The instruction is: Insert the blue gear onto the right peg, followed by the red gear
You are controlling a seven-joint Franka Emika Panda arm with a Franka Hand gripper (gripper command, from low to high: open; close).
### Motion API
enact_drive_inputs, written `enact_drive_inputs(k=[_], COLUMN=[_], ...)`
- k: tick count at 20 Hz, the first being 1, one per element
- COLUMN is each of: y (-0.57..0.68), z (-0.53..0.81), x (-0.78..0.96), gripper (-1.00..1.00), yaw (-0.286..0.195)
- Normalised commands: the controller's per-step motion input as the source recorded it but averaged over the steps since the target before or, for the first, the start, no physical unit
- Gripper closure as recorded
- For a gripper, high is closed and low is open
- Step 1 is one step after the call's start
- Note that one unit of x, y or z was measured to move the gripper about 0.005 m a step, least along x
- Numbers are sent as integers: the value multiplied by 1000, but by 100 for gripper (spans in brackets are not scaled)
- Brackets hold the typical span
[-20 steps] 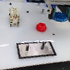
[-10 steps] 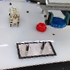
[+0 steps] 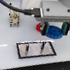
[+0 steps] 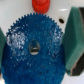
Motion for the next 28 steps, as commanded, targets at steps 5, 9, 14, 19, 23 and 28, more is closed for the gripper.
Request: enact_drive_inputs(k=[5, 9, 14, 19, 23, 28], y=[-265, -148, -102, -9, -6, -3], z=[-126, -118, -169, 37, 85, 242], x=[380, 234, 170, 124, 52, 47], gripper=[100, 100, 100, 100, 100, 100], yaw=[0, 0, 0, 0, 0, 0])
